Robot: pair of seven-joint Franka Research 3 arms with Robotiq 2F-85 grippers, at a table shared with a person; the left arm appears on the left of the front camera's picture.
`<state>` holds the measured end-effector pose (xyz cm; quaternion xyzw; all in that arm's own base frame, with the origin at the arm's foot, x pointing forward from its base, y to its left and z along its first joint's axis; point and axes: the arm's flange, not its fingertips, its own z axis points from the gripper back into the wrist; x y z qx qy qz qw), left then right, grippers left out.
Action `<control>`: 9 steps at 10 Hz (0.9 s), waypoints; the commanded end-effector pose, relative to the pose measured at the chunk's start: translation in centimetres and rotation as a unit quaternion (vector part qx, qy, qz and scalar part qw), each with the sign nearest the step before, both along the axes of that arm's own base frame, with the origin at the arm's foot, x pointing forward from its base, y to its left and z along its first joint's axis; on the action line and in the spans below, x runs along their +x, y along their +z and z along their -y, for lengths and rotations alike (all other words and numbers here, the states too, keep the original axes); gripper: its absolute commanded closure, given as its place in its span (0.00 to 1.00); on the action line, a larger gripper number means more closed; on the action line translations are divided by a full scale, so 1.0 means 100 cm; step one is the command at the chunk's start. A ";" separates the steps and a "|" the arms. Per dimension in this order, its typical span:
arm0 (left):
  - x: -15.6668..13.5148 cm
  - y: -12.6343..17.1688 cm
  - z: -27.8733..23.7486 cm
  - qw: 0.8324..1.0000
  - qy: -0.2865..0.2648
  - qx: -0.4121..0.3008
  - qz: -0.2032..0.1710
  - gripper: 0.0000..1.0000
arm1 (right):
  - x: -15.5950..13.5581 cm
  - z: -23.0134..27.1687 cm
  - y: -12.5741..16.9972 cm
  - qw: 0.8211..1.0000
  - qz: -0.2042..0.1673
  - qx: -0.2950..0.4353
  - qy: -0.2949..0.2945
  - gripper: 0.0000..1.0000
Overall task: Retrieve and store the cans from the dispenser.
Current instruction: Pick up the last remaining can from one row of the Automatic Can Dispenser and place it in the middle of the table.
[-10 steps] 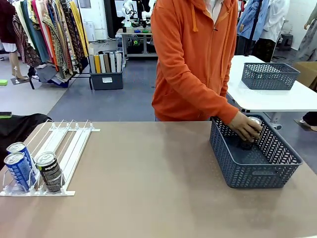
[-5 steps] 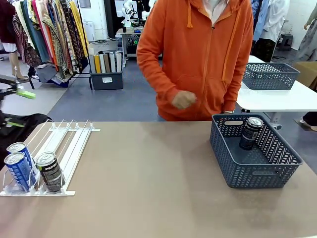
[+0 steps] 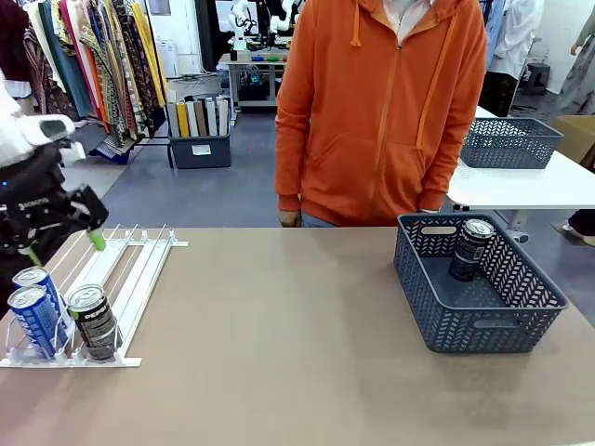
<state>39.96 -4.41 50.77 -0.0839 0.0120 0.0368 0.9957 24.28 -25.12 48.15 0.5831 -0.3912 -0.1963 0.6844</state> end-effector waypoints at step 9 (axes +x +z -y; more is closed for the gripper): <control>0.001 -0.048 0.025 0.998 -0.059 0.030 -0.015 0.00 | 0.004 0.000 0.004 1.000 0.015 0.003 -0.006 0.00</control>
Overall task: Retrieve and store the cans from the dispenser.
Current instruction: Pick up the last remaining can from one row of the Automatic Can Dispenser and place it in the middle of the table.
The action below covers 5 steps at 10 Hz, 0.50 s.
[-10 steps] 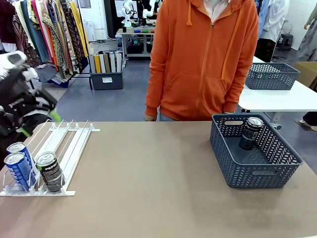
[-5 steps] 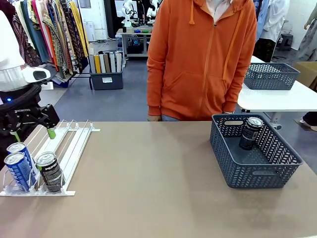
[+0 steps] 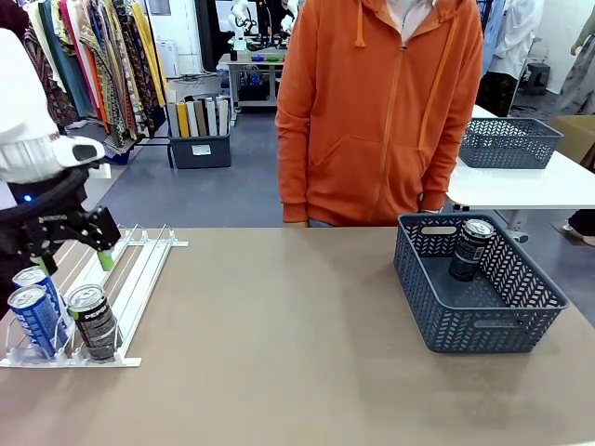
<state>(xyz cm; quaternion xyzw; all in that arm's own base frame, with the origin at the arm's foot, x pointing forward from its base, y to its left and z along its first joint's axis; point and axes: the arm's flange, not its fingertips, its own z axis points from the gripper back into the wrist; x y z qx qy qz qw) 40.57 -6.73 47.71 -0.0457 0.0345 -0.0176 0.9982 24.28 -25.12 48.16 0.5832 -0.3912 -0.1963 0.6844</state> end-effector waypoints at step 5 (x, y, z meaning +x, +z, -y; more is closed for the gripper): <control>-0.009 -0.057 0.015 0.999 0.019 0.022 -0.045 0.00 | 0.004 0.000 0.004 1.000 0.015 0.003 -0.006 0.00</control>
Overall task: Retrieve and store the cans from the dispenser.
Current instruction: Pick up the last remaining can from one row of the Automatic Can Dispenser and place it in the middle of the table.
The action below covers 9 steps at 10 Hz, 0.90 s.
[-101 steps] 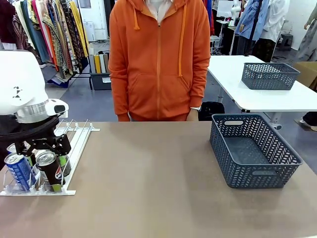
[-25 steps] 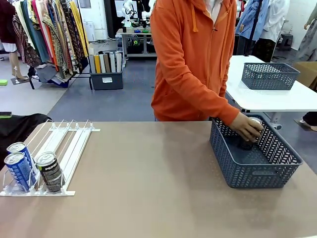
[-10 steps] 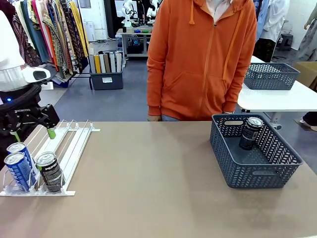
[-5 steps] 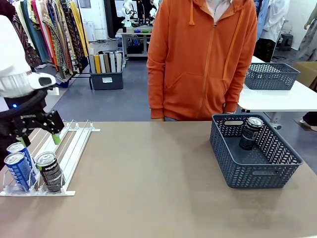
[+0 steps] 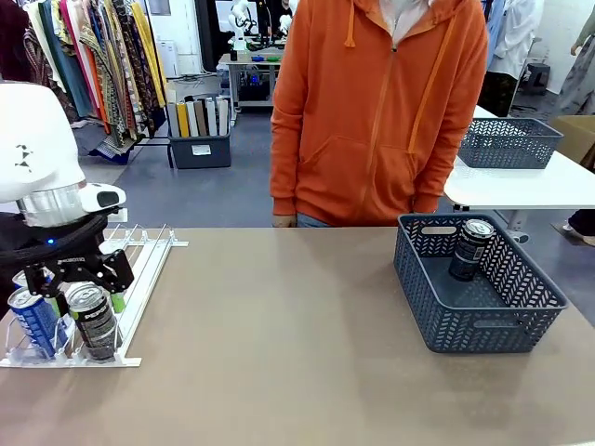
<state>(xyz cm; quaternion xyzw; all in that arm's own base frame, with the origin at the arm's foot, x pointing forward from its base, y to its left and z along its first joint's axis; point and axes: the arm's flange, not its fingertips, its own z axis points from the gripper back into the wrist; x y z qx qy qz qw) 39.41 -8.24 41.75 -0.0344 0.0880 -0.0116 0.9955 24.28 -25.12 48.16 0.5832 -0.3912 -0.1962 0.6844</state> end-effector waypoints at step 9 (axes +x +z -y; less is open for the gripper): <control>0.012 -0.013 -0.004 0.999 0.020 0.022 0.016 0.06 | 0.004 0.000 0.004 1.000 0.015 0.003 -0.006 0.00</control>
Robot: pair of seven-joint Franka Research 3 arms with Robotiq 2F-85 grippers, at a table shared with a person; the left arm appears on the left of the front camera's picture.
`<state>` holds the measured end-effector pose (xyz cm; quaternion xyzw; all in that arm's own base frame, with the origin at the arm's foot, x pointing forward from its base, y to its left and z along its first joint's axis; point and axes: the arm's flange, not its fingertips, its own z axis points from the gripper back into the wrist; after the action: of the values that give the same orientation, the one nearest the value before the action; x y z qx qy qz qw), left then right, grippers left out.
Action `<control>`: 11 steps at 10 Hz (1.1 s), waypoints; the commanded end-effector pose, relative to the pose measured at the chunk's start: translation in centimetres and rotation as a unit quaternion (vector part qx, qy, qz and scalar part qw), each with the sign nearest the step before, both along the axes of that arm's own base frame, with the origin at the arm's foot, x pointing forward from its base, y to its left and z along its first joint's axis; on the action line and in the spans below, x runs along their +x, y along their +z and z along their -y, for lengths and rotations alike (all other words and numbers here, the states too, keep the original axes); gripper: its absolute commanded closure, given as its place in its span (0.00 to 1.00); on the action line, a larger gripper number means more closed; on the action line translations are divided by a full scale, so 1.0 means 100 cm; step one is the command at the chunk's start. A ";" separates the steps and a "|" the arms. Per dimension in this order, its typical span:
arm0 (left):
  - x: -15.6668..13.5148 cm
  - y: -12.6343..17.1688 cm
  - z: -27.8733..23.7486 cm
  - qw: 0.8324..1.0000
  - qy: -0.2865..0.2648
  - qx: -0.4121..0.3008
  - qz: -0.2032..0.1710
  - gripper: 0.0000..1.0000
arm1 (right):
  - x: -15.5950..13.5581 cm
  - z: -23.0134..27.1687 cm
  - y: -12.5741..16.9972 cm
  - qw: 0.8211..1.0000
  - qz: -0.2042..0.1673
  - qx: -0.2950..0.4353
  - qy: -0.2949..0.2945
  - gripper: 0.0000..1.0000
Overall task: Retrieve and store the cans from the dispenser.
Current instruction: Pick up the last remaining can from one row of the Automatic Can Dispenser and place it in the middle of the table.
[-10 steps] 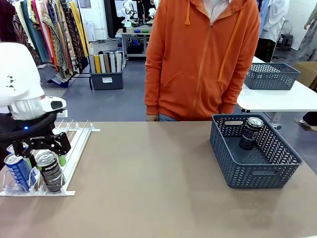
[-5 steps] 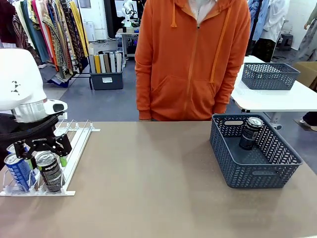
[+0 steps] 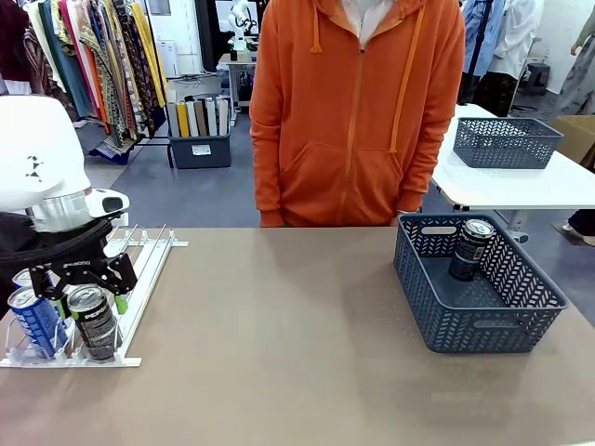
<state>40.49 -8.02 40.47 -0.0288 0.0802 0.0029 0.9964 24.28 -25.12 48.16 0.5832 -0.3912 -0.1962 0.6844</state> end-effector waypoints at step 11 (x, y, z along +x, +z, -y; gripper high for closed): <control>0.005 0.054 -0.001 0.998 0.017 0.024 0.051 1.00 | 0.004 0.000 0.004 1.000 0.015 0.003 -0.006 0.00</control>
<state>40.70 -7.72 42.53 -0.0116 0.0581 0.0098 0.9982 24.28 -25.12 48.15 0.5832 -0.3912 -0.1963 0.6844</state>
